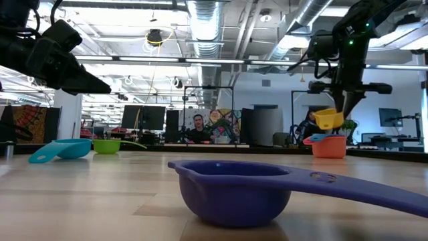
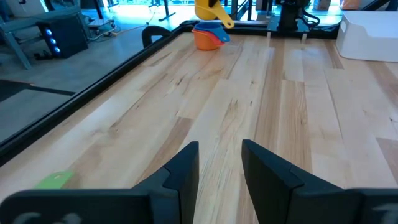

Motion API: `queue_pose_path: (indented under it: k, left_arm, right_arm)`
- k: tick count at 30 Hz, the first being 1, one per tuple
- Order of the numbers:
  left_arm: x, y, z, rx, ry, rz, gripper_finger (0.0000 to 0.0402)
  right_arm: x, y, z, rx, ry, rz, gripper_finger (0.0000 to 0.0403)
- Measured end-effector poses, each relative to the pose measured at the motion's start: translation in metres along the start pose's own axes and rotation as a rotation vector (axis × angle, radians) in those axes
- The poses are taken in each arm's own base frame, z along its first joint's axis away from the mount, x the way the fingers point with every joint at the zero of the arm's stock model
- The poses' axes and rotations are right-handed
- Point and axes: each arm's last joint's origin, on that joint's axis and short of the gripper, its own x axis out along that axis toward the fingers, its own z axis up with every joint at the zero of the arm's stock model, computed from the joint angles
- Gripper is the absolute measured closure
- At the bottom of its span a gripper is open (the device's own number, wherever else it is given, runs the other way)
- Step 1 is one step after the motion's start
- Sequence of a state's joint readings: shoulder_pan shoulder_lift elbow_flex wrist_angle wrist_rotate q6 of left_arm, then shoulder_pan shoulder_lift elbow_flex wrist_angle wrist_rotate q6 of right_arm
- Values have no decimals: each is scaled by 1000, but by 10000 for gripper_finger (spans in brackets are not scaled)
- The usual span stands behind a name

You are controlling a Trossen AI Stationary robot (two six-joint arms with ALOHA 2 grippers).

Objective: Nest measuring cups in basket
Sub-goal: Stack the yellow measuring cup on the blue measuring cup

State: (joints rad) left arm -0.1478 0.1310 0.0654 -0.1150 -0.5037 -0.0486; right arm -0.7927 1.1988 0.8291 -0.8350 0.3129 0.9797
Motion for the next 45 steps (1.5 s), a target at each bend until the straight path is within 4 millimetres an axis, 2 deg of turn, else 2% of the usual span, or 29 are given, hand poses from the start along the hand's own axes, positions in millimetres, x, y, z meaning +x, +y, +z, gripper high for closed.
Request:
queue_pose_path:
  k: [7, 14, 25, 29, 38, 41, 45]
  left_arm:
    - [0, 0, 0, 0, 0, 0, 290]
    - [0, 0, 0, 0, 0, 0, 290]
    - [0, 0, 0, 0, -1, 0, 290]
    - [0, 0, 0, 0, 0, 0, 290]
    - [0, 0, 0, 0, 0, 0, 290]
    - [0, 0, 0, 0, 0, 0, 290]
    - [0, 0, 0, 0, 0, 0, 290]
  right_arm:
    - [-3, 7, -8, -2, 0, 36, 335]
    - [-3, 6, -10, 3, 11, 15, 335]
    - [20, 16, -15, -39, 61, -67, 331]
    - [20, 17, -15, -56, 58, -59, 299]
    - [6, 12, -13, -68, 33, -9, 171]
    - [-4, 11, -19, -141, 33, 15, 153]
    - [-17, 11, -40, -307, 77, 17, 153]
